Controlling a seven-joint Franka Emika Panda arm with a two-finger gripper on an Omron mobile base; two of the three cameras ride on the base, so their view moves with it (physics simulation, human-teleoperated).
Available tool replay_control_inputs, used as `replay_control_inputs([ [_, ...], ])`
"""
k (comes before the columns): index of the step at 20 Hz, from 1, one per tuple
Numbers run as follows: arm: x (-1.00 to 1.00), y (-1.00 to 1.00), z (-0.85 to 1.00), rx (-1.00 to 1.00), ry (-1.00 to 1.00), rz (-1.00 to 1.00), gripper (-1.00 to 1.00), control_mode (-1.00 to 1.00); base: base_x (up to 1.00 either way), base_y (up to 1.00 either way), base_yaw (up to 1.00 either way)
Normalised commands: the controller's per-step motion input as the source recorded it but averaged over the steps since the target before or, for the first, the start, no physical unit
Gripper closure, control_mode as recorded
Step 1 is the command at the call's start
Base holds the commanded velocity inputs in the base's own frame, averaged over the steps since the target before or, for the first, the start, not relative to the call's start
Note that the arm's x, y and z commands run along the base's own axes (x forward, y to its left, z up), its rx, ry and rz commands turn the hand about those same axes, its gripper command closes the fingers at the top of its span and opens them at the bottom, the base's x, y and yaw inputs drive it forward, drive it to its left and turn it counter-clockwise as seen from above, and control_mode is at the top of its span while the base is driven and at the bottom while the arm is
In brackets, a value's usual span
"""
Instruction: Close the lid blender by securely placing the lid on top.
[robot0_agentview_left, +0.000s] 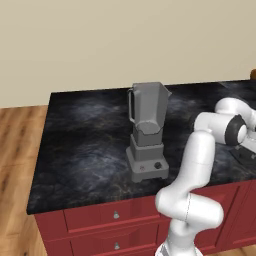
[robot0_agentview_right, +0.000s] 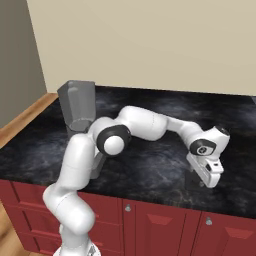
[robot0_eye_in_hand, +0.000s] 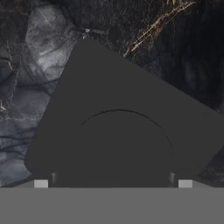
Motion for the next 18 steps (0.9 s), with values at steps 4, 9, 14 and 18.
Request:
replay_control_inputs([
  [4,0.17,0.10,-0.29,0.01,-0.03,0.11,-1.00,-1.00,0.00,0.00,0.00],
  [9,-0.01,-0.10,-0.48,0.00,0.00,0.07,-1.00,-1.00,0.00,0.00,0.00],
  [14,0.01,0.07,-0.60,0.00,0.00,0.07,-1.00,-1.00,0.00,0.00,0.00],
  [18,0.14,0.23,-0.34,0.01,0.00,0.06,1.00,-1.00,0.00,0.00,0.00],
])
